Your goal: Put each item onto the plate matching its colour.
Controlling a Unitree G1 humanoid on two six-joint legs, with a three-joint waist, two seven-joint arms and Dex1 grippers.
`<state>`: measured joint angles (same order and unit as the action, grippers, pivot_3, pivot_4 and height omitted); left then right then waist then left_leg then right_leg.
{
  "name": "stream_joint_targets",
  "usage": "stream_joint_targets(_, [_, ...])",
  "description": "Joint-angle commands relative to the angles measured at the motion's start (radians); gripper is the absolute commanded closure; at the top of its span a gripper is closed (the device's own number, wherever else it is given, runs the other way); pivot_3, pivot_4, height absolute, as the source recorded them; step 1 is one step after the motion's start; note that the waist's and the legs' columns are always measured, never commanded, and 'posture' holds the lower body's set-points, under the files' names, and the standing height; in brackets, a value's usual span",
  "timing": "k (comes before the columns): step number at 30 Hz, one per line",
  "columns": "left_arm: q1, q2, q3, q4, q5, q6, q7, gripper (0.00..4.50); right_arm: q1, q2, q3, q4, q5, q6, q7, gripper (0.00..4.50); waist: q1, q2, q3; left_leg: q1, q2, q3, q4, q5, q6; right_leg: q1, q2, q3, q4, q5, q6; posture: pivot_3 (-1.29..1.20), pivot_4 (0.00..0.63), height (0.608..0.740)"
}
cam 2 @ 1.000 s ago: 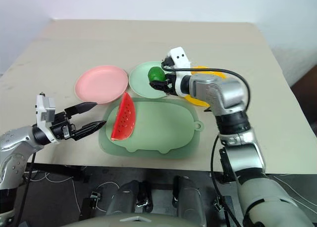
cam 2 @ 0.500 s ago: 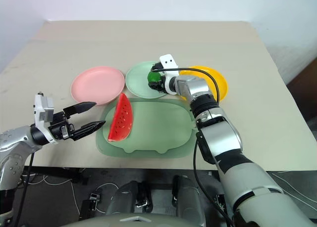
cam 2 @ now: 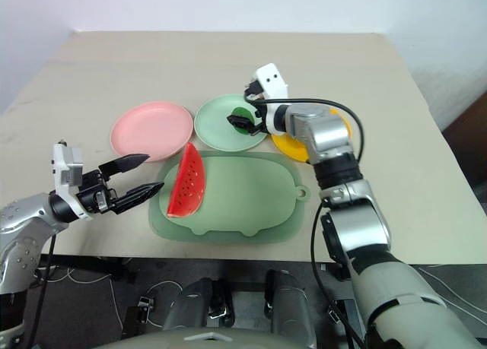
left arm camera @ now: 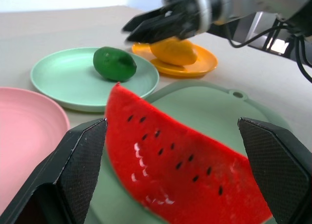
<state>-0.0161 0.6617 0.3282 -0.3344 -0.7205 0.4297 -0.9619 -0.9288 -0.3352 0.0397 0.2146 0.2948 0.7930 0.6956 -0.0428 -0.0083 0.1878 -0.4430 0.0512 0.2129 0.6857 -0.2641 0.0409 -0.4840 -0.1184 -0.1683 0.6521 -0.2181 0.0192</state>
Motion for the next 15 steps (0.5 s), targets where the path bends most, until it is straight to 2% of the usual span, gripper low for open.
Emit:
stream_joint_targets(1, [0.02, -0.012, 0.017, -0.07, -0.03, 0.011, 0.042, 0.0, 0.097, -0.052, -0.06, -0.314, 0.111, 0.067, 0.038, 0.02, 0.0, 0.0, 0.0, 0.0, 0.0, 0.0, 0.0, 0.0, 0.0, 0.0, 0.0, 0.0, 0.0, 0.0, 0.0, 0.0, 0.15, 0.696])
stream_joint_targets(6, [0.03, -0.027, 0.024, -0.09, -0.032, 0.009, 0.087, 0.0, 0.223, -0.08, -0.174, -0.555, 0.274, 0.149, 0.03, 0.02, -0.001, 0.0, 0.0, 0.003, 0.0, 0.0, 0.0, 0.001, -0.001, 0.002, 0.0, 0.0, 0.001, 0.0, 0.0, 0.0, 0.15, 0.696])
stream_joint_targets(15, [0.013, -0.038, 0.018, -0.121, -0.044, 0.019, 0.166, 0.0, 0.353, -0.203, -0.23, -0.631, 0.378, 0.148, 0.07, 0.02, 0.009, -0.001, 0.0, 0.003, 0.0, -0.001, 0.0, 0.0, -0.001, 0.004, 0.0, 0.0, -0.003, 0.0, 0.0, 0.0, 0.15, 0.696])
